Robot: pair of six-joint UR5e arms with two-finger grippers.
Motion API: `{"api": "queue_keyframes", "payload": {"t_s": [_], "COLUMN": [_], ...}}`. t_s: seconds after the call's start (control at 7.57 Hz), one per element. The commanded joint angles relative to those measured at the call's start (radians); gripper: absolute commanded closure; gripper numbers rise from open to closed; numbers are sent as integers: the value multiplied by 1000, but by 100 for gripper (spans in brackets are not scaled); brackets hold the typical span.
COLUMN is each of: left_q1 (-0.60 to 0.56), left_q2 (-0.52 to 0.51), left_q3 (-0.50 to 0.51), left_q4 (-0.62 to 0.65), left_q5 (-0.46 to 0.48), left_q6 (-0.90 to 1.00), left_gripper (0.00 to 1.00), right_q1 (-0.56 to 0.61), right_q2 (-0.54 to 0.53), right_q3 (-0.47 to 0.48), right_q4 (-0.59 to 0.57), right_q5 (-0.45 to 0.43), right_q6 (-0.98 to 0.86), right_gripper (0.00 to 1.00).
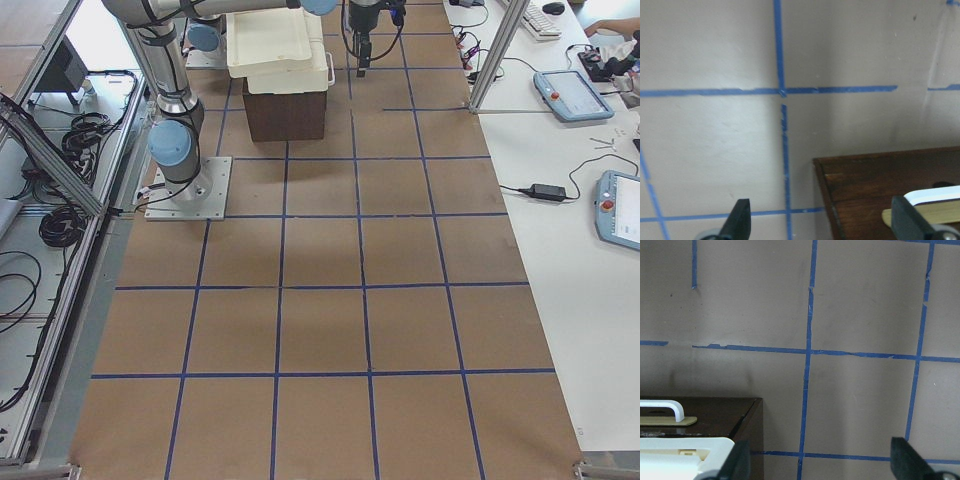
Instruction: Put scissors in drawer and close it
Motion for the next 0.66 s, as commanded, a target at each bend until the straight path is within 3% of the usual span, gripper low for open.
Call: {"api": "queue_keyframes", "payload": {"t_s": [0.0, 0.53], "left_q1": [56, 58], "left_q2": [60, 67], "left_q3": [-16, -42], "left_q4": [9, 18], "left_q5": [14, 0], "left_q6": [6, -19], "left_gripper": [0, 0], "right_q1": [3, 7], "right_q2": [2, 5], "right_q3": [-18, -21], "right_q4": [0, 17], "right_q5": [1, 2], "right_q6": [58, 50], "right_gripper": [0, 0]}}
